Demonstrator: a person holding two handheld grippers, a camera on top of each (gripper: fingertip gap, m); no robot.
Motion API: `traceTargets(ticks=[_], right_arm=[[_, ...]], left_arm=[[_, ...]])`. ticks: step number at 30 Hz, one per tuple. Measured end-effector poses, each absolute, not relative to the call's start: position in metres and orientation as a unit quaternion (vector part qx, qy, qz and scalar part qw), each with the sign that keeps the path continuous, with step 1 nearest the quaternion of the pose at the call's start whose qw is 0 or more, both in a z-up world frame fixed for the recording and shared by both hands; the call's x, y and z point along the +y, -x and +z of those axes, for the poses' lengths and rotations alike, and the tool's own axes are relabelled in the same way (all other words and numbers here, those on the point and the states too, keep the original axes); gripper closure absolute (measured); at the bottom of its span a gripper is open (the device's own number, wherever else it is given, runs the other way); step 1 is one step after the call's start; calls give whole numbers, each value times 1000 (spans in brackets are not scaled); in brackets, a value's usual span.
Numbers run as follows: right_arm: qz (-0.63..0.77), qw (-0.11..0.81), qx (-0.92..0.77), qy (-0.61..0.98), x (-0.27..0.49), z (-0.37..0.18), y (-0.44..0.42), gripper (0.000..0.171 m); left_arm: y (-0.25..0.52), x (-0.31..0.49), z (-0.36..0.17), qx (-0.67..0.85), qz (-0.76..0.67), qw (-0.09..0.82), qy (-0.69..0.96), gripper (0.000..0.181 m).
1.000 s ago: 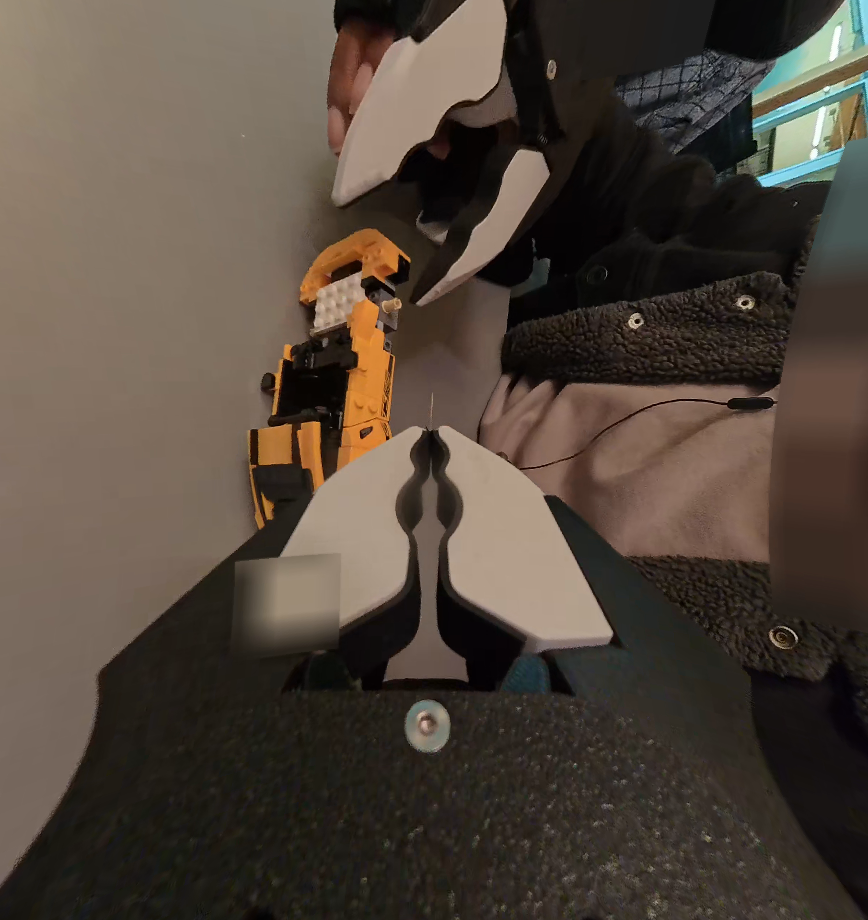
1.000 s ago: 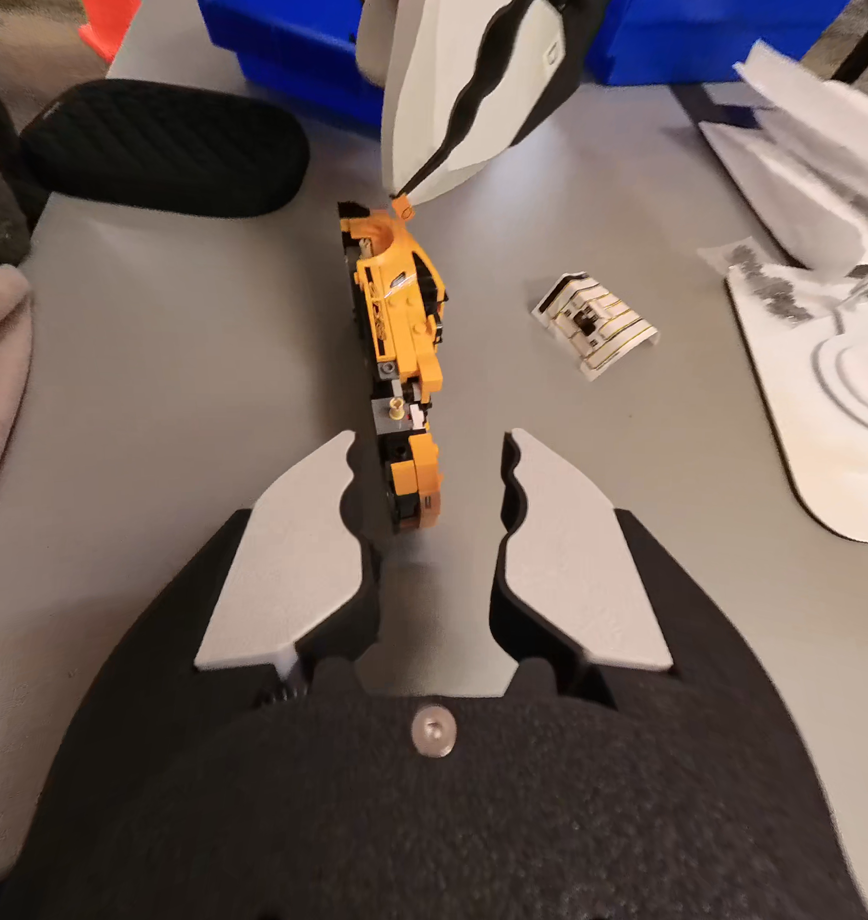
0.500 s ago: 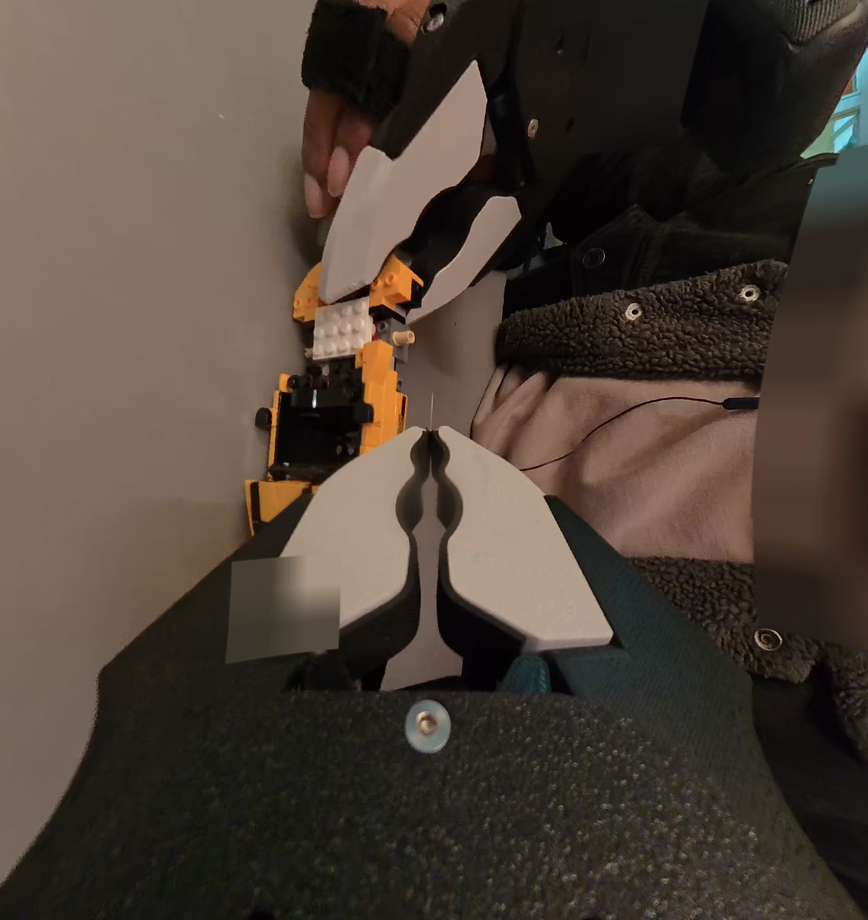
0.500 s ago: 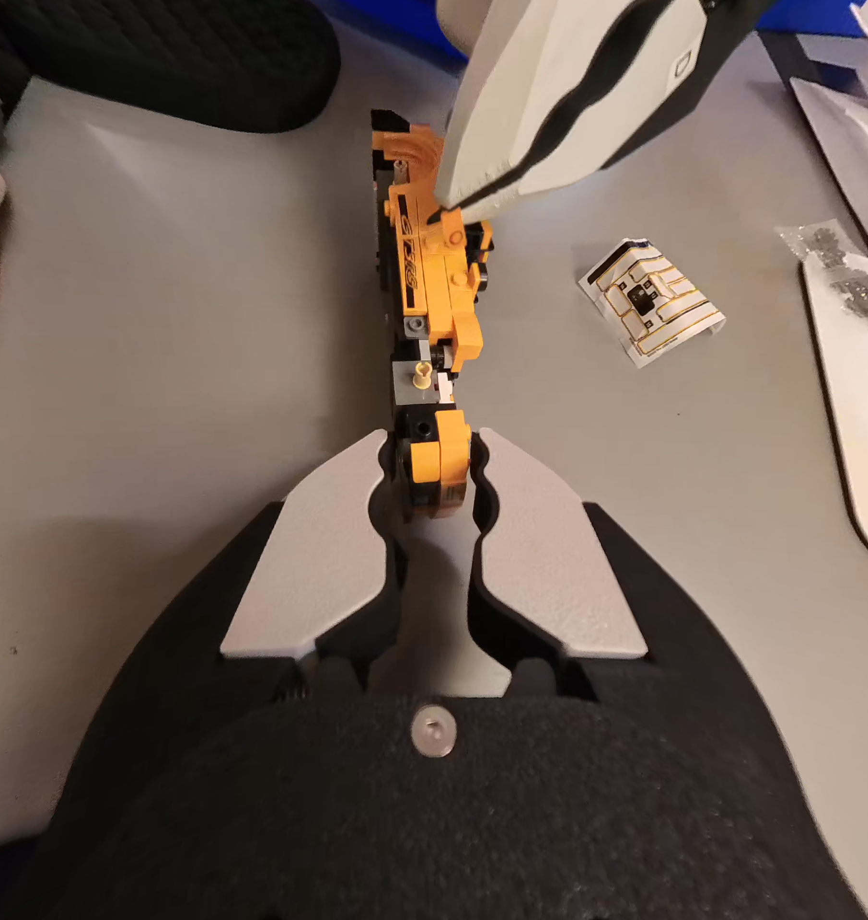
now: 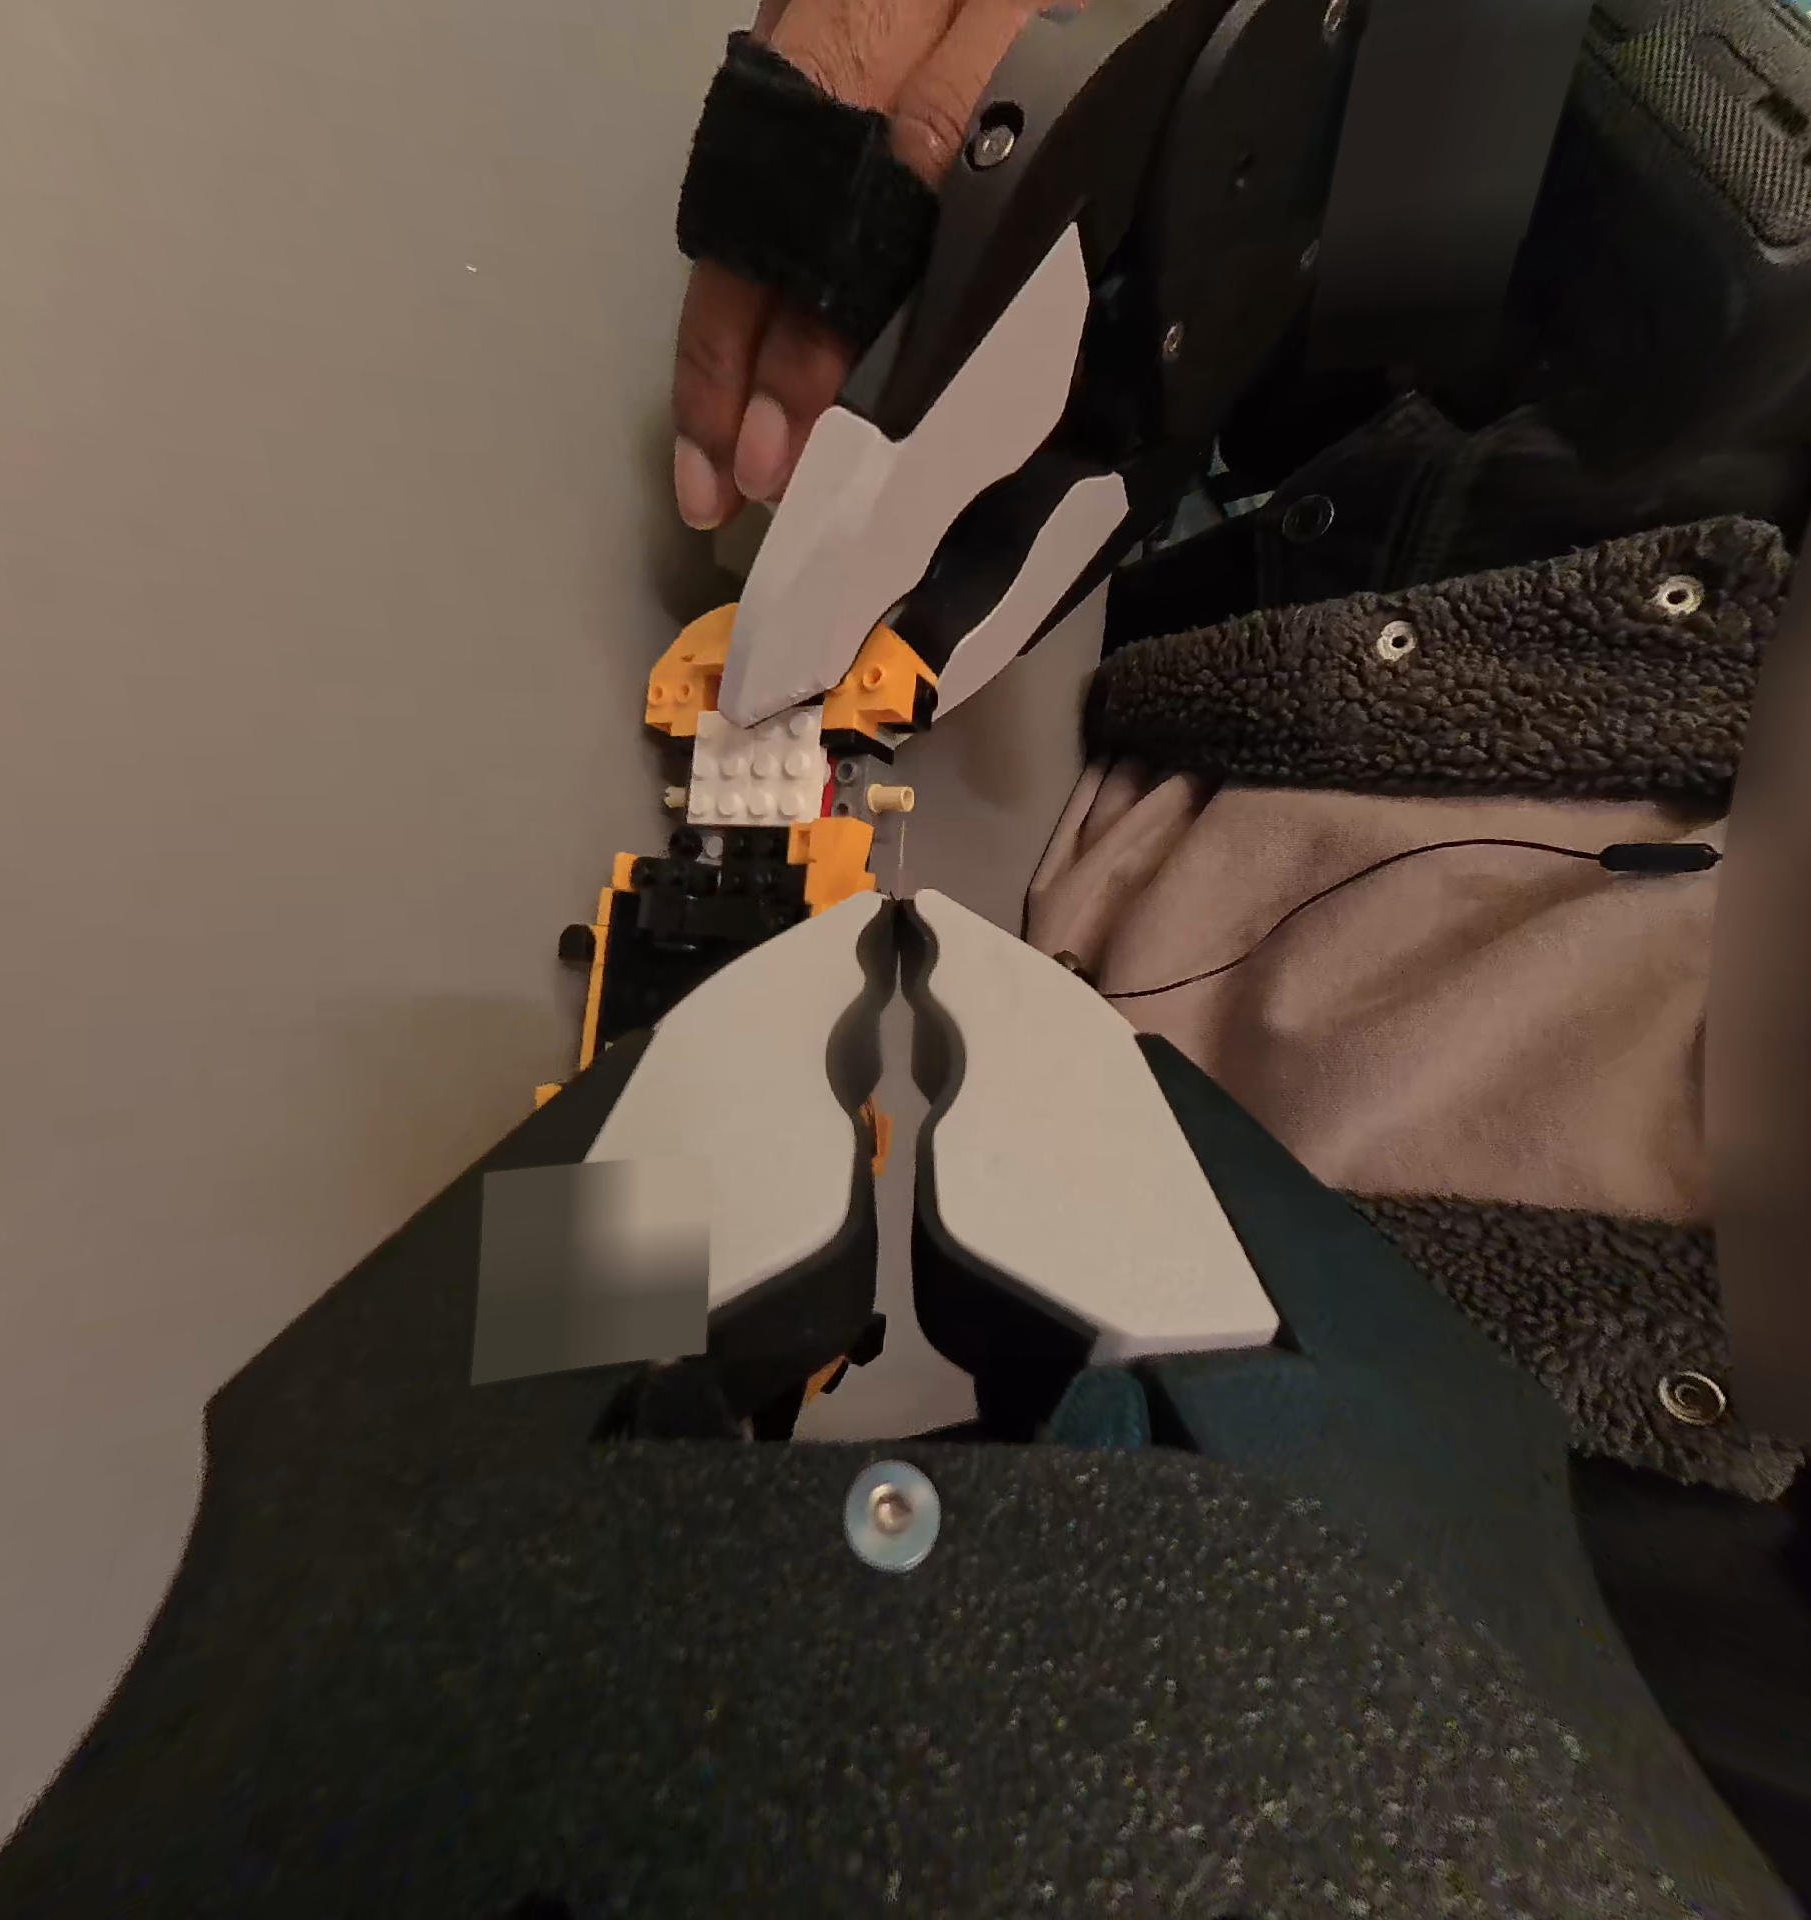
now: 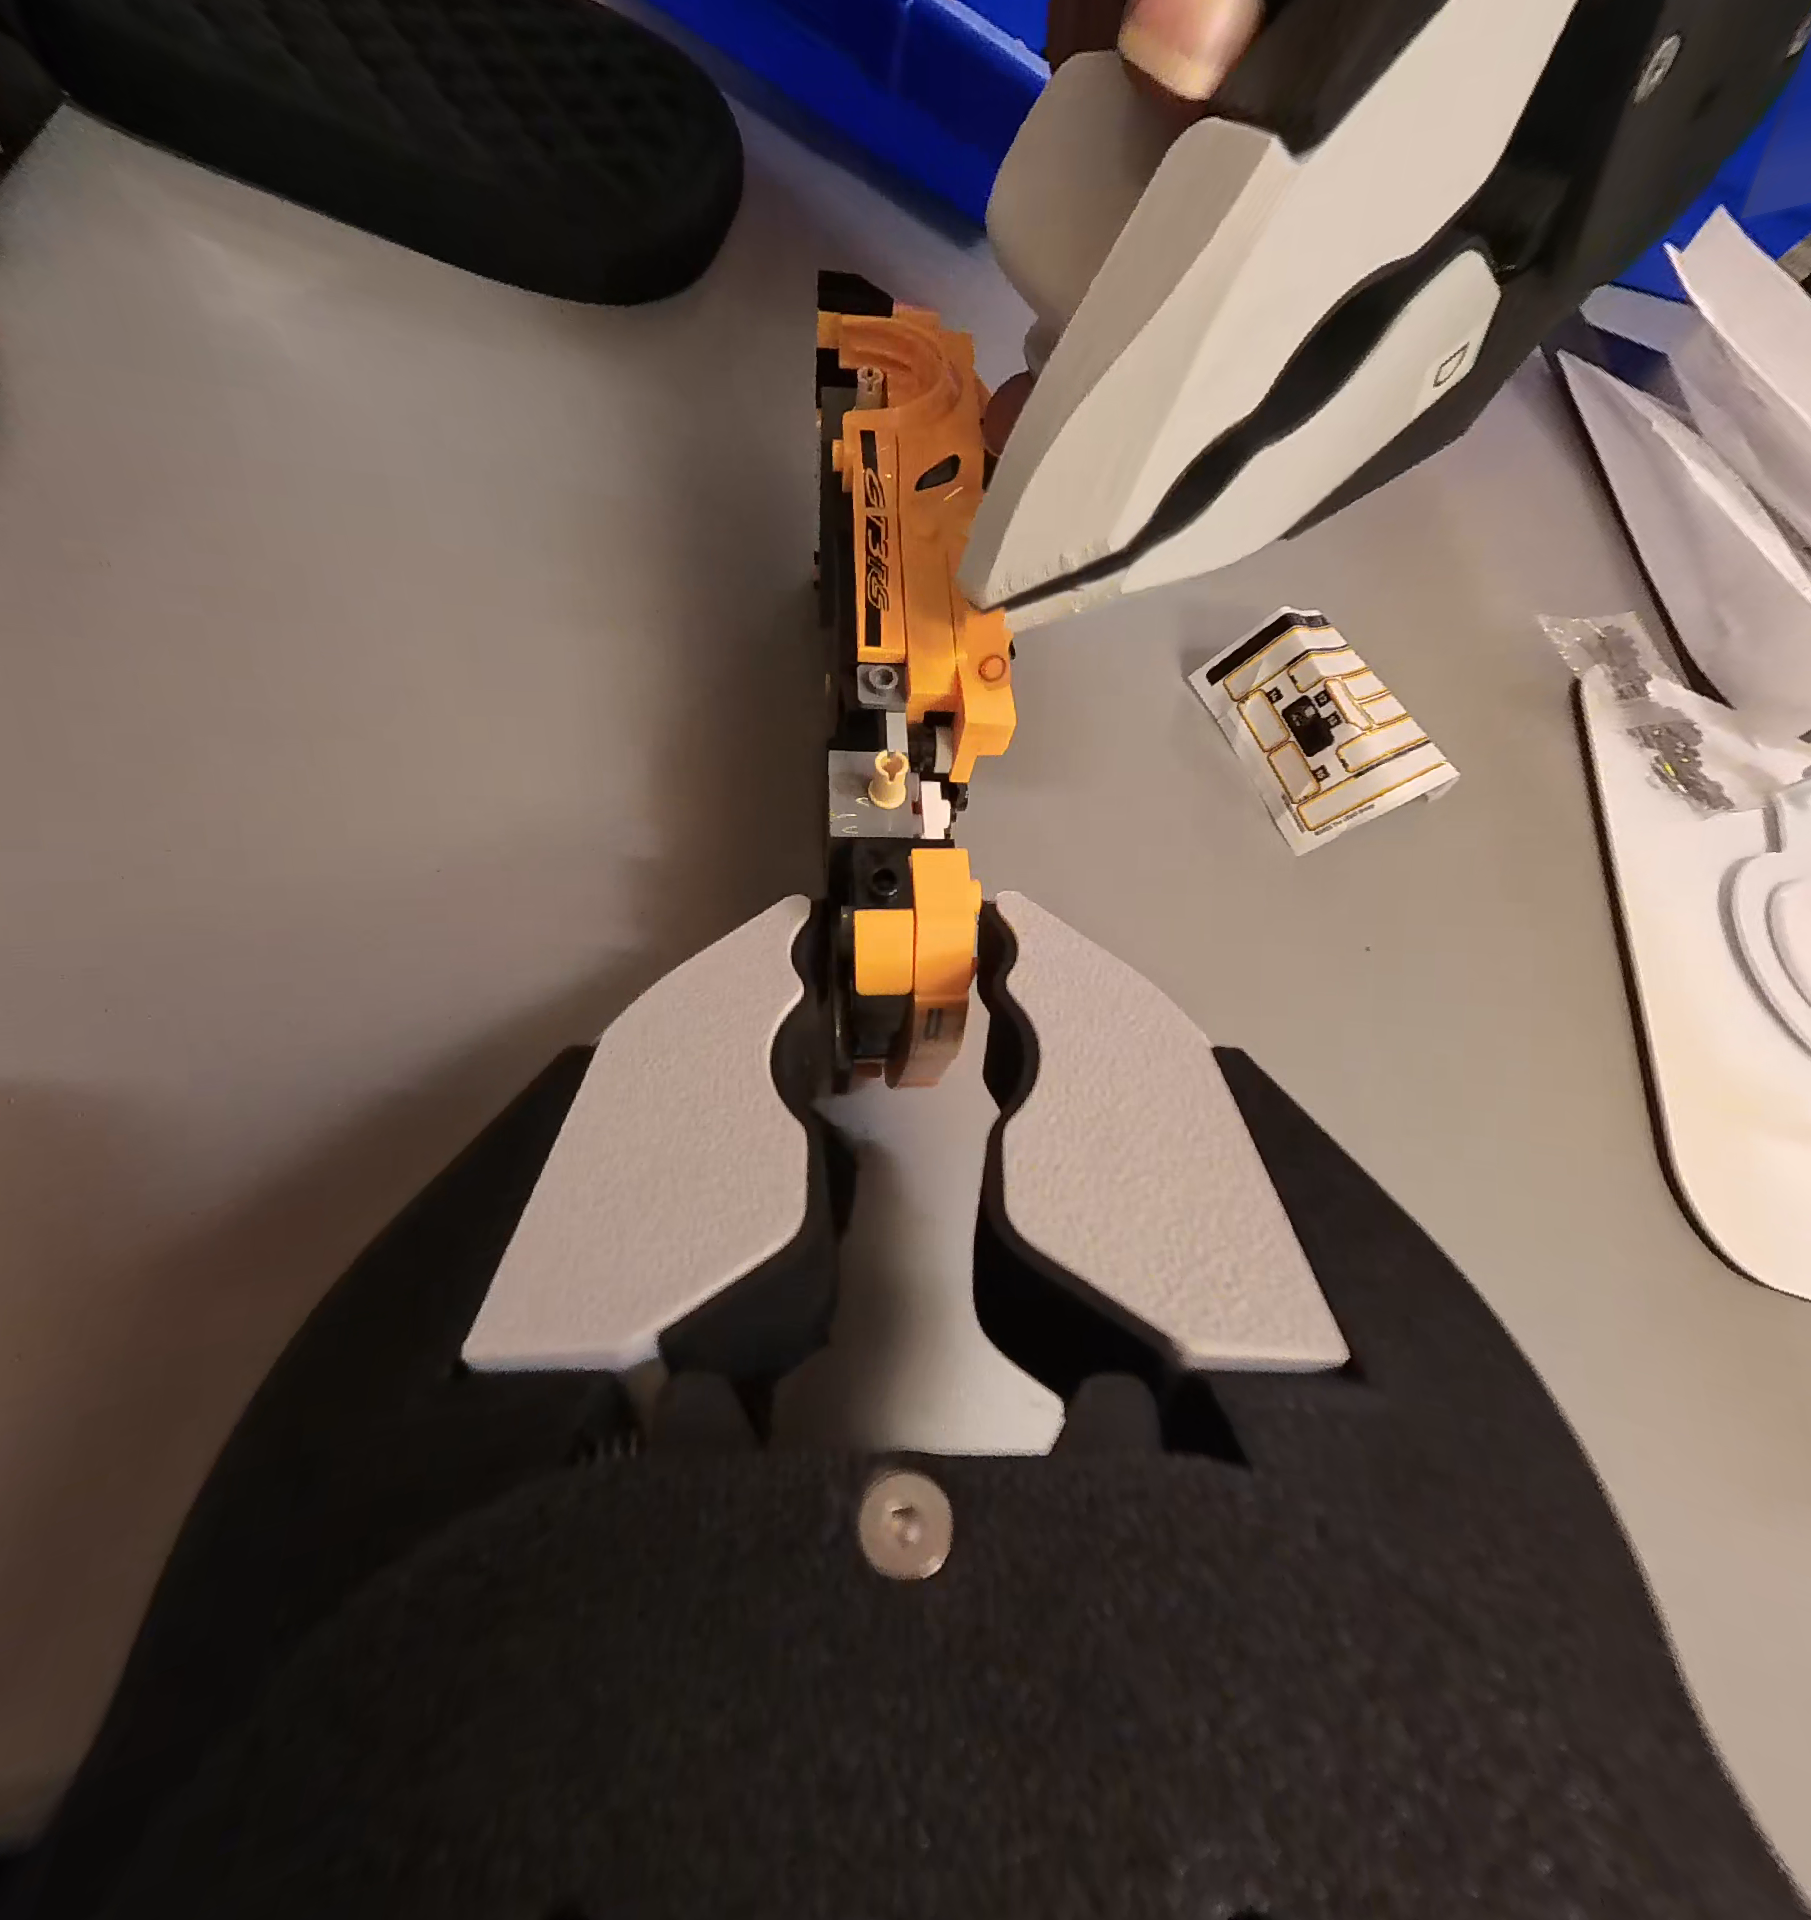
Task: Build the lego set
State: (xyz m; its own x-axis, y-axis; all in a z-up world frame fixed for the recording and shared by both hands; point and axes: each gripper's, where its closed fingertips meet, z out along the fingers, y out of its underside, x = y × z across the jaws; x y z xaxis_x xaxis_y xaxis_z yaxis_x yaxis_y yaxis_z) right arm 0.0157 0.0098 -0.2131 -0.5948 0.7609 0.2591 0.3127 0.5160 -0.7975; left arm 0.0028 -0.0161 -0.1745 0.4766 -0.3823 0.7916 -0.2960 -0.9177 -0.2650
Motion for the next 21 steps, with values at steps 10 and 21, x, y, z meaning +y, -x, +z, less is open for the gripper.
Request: traceTargets(ticks=[10, 21], right_arm=[[356, 315, -819, 322, 2, -204, -17, 144], [352, 315, -821, 322, -1, -200, -19, 144]], left_arm=[[-2, -16, -177, 194, -428, 29, 882, 181], [-4, -15, -182, 179, -416, 21, 891, 181]])
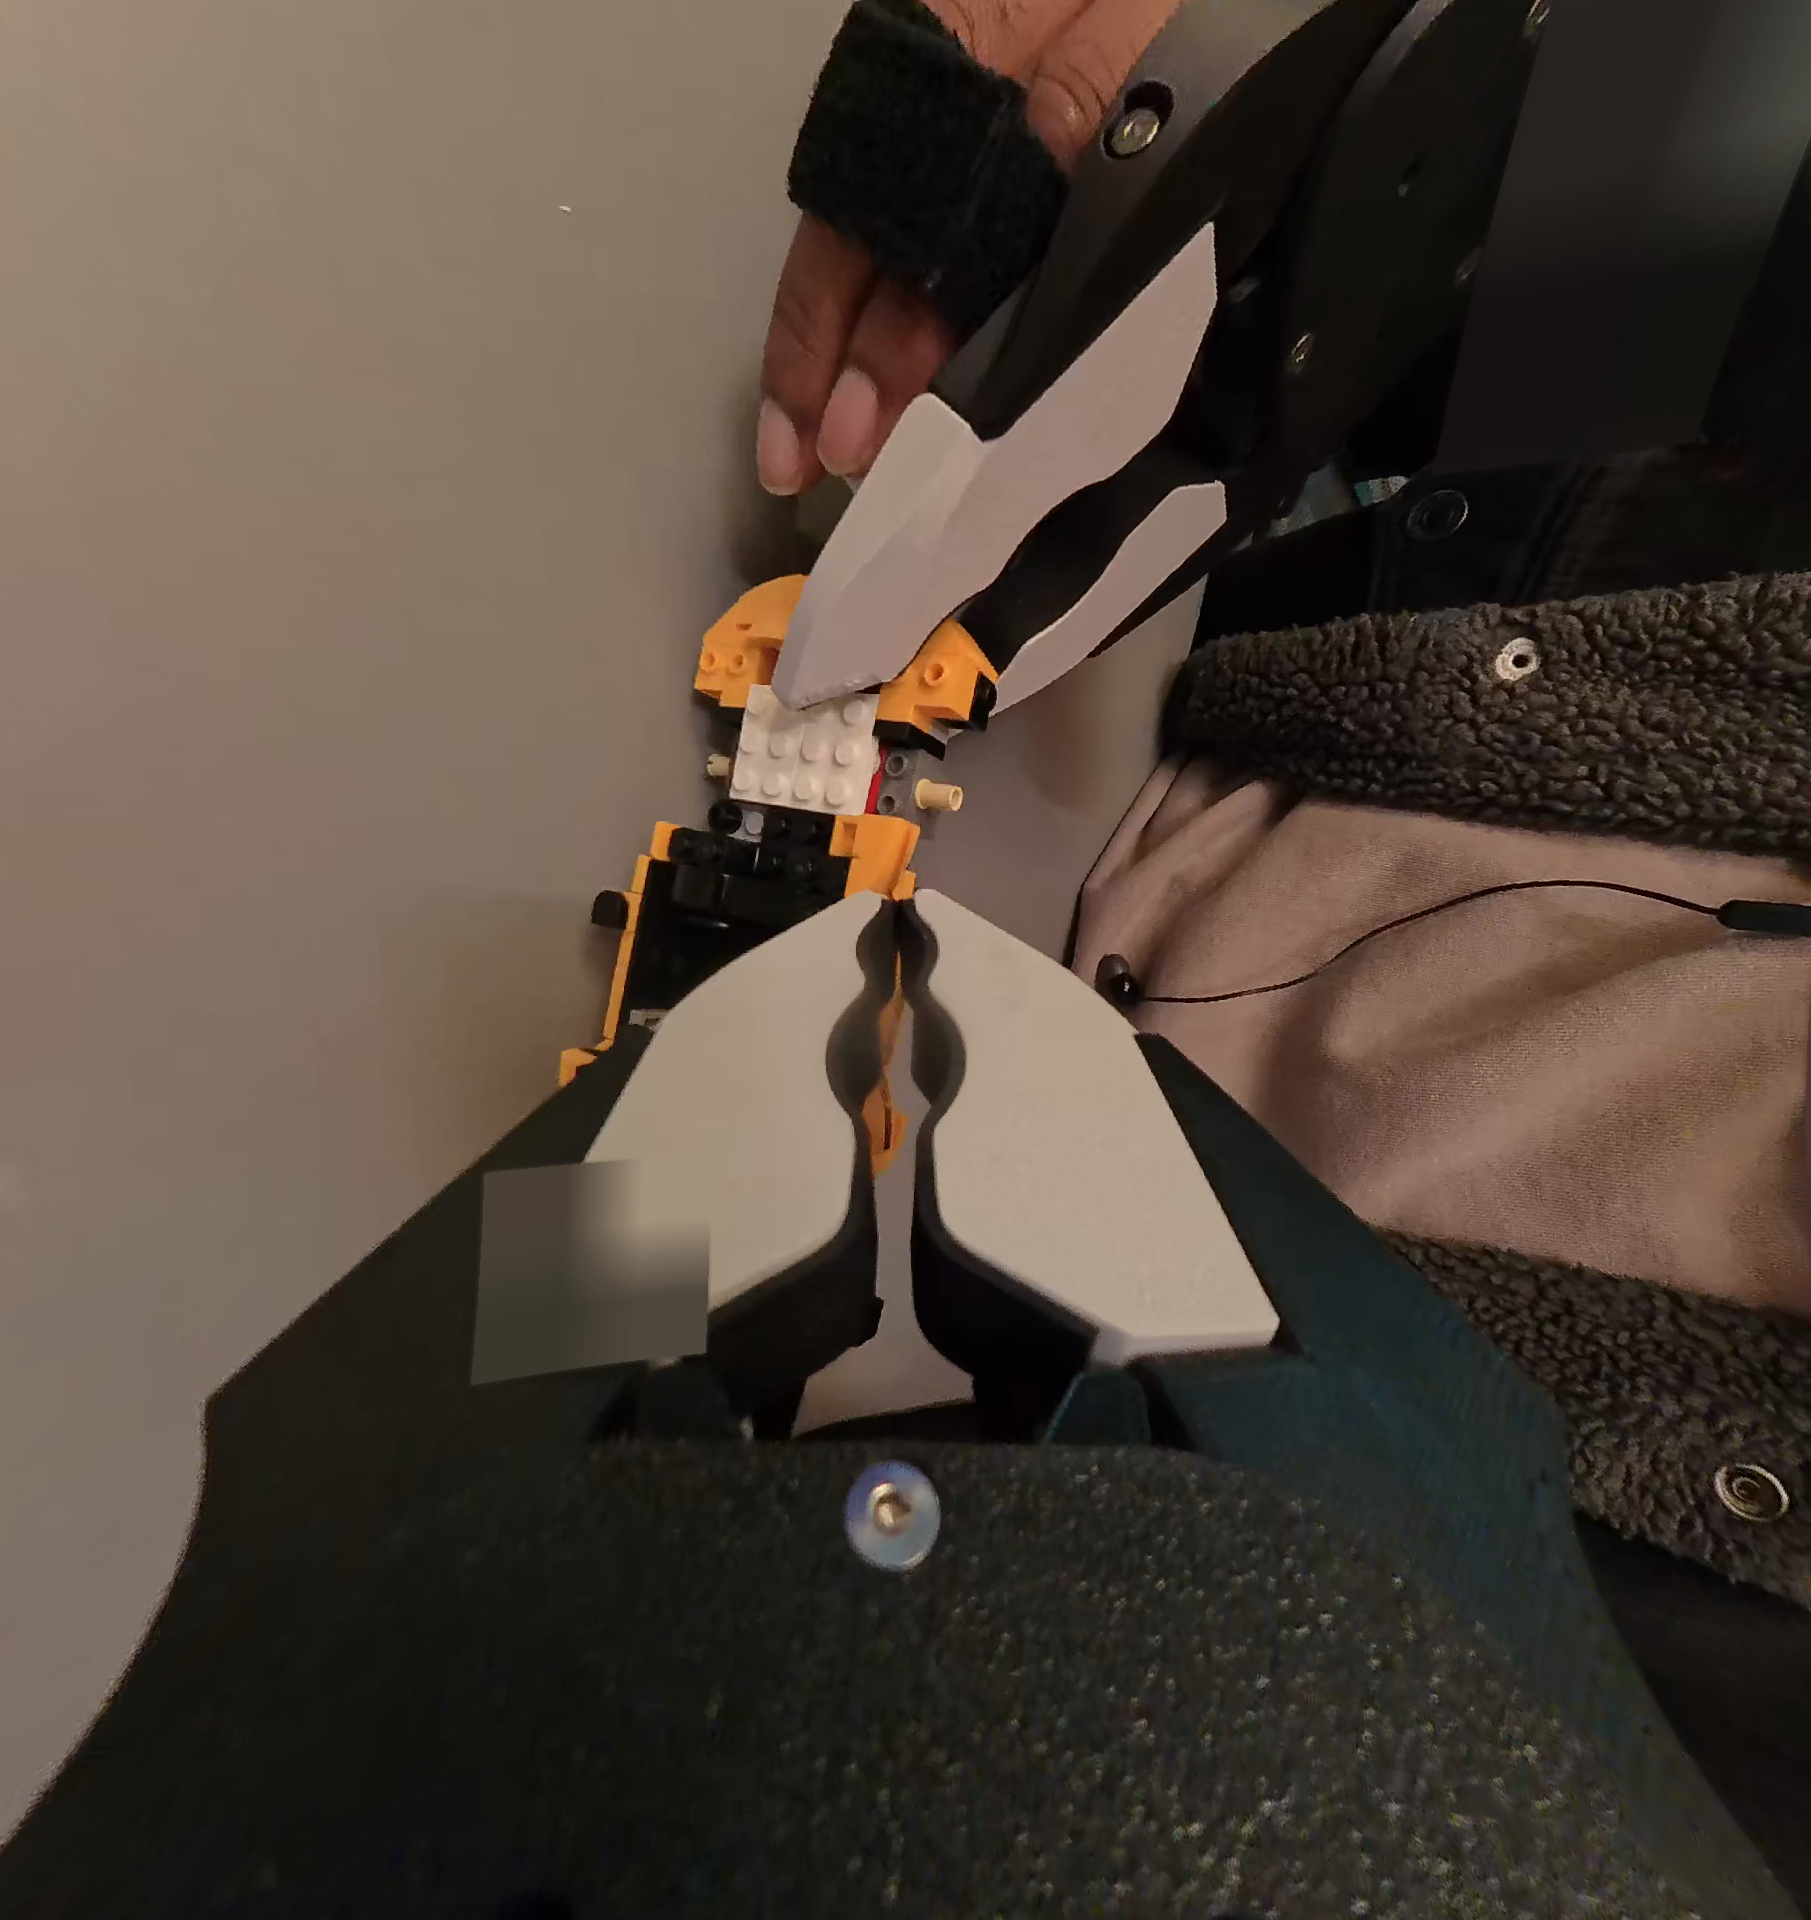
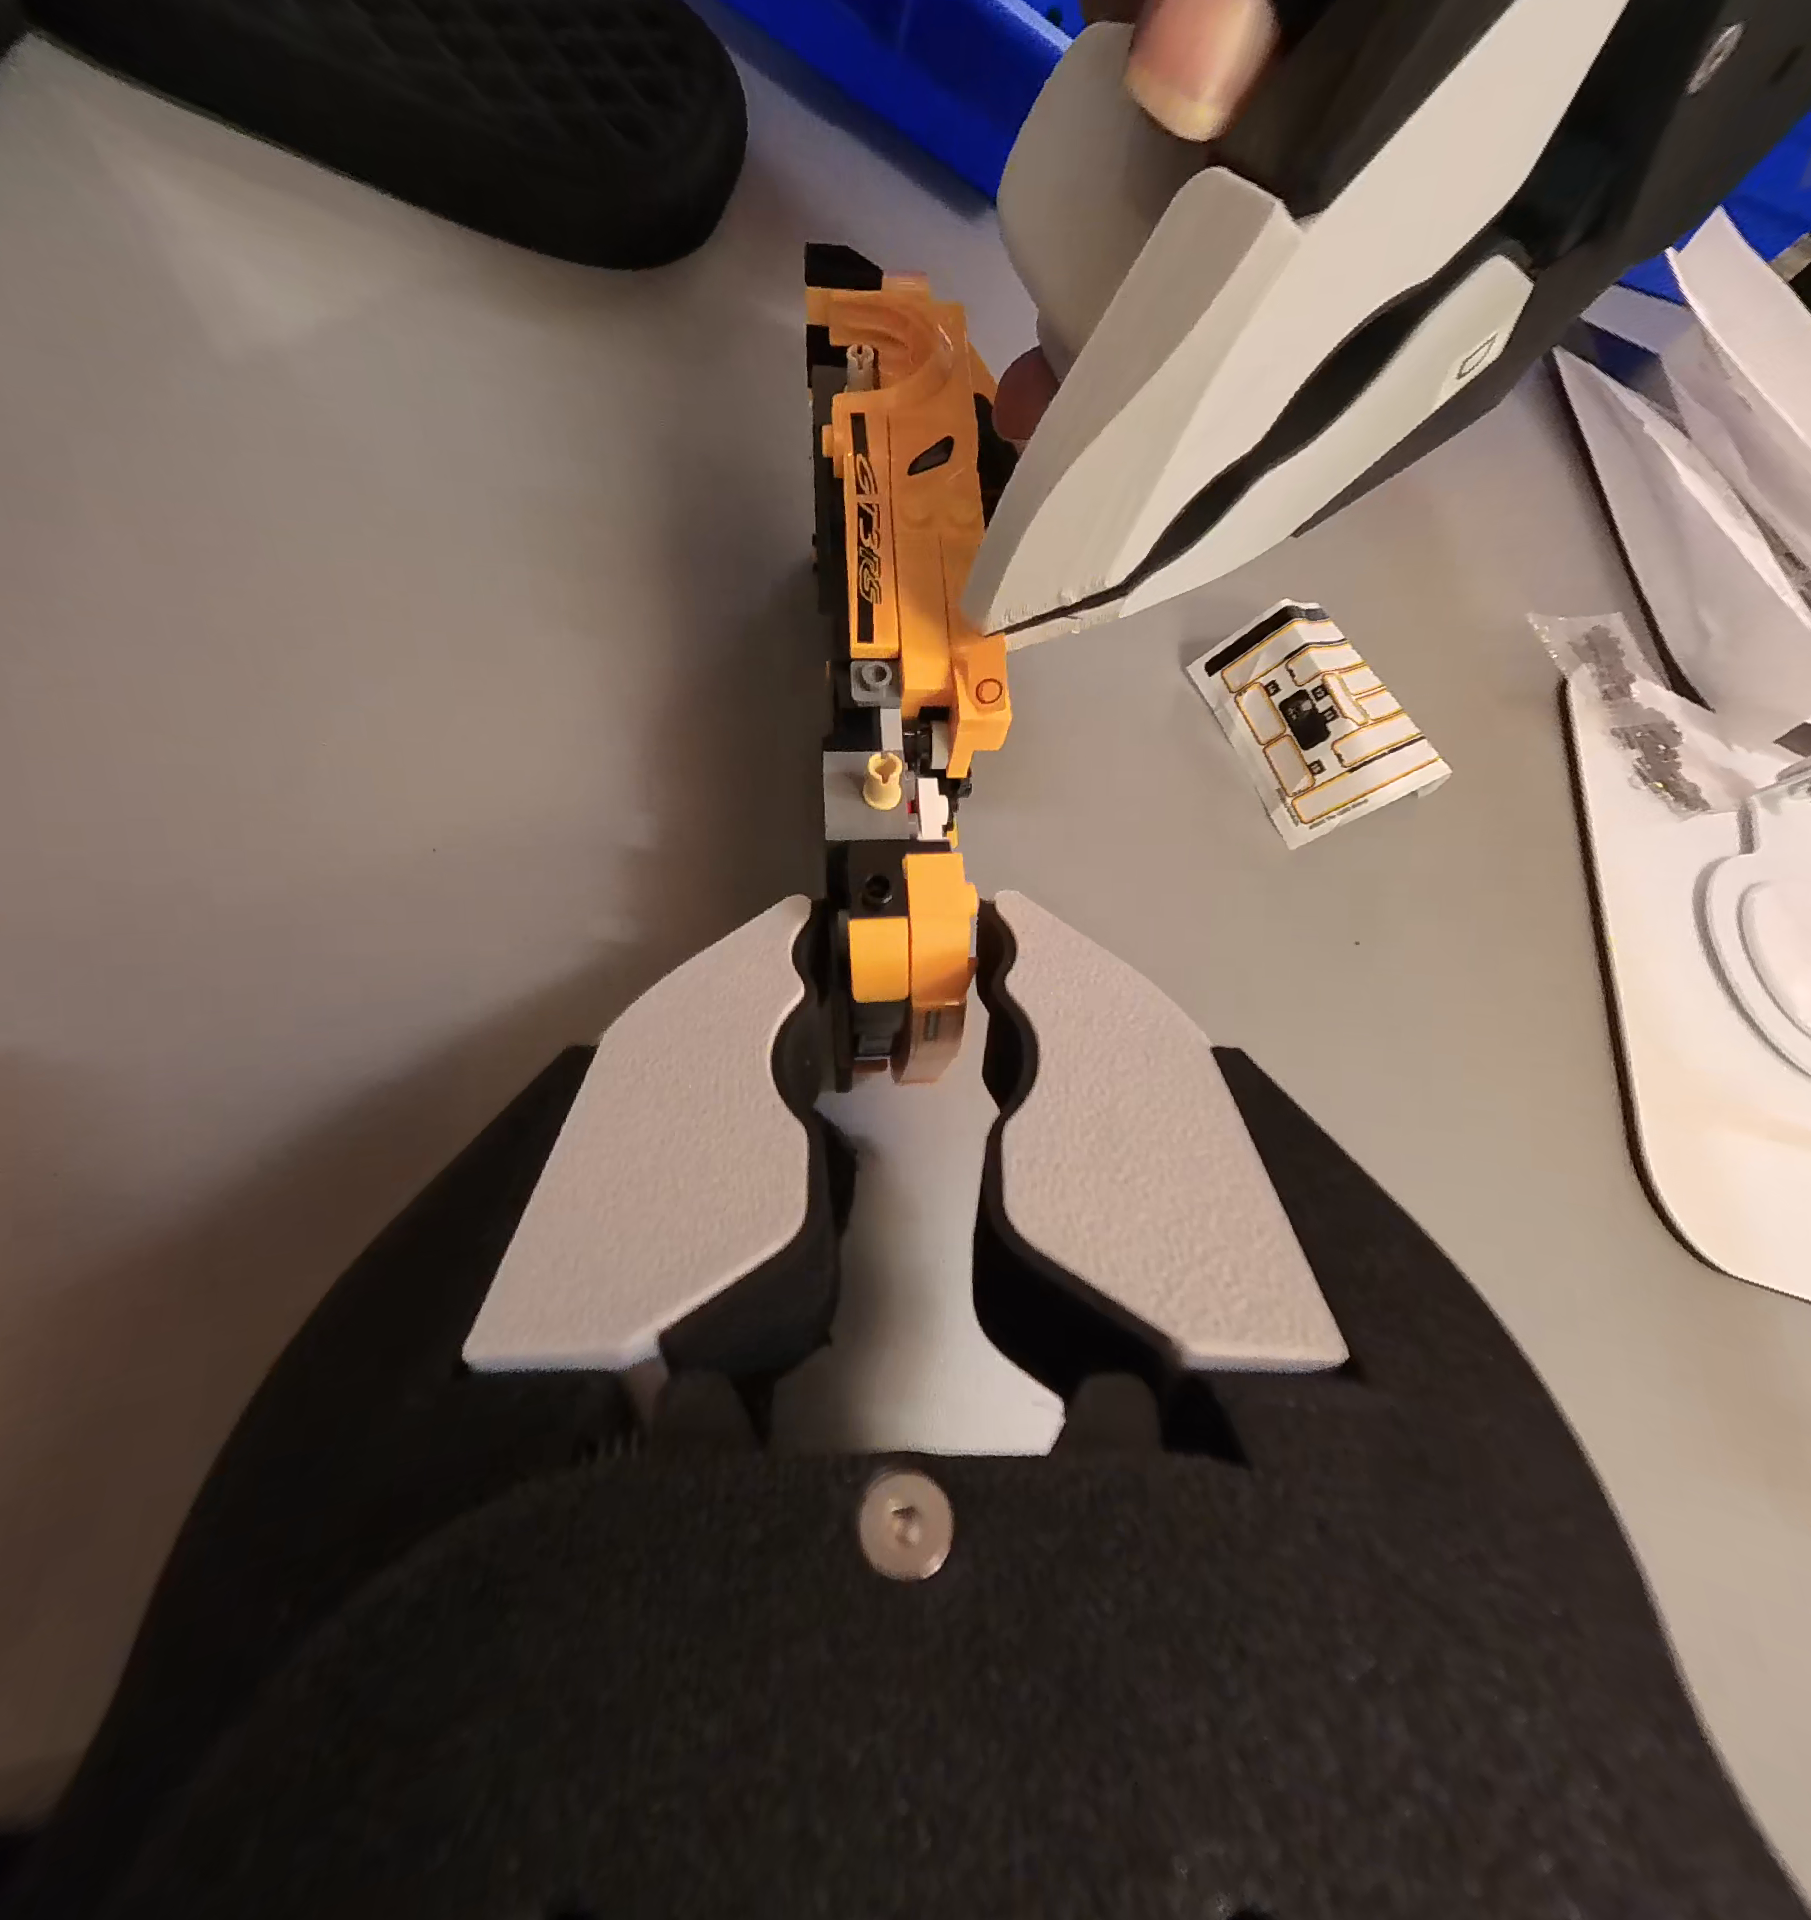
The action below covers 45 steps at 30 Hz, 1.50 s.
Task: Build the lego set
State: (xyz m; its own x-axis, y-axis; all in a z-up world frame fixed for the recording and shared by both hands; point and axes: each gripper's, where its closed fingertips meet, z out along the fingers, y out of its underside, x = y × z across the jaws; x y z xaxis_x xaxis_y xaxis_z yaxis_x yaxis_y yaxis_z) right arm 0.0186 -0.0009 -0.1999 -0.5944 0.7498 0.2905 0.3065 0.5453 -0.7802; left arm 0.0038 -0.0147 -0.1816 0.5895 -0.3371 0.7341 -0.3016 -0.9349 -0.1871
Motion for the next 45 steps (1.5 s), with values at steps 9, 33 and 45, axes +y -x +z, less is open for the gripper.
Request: traceTargets(ticks=[9, 33, 45], right_arm=[[354, 303, -821, 331, -2, -205, -14, 145], [360, 284, -815, 354, -7, -212, -7, 145], [355, 284, -813, 363, -7, -215, -8, 145]], left_arm=[[-5, -17, -183, 171, -416, 18, 893, 181], [-5, -23, -183, 123, -397, 4, 909, 181], [-8, -32, -180, 100, -385, -1, 917, 181]])
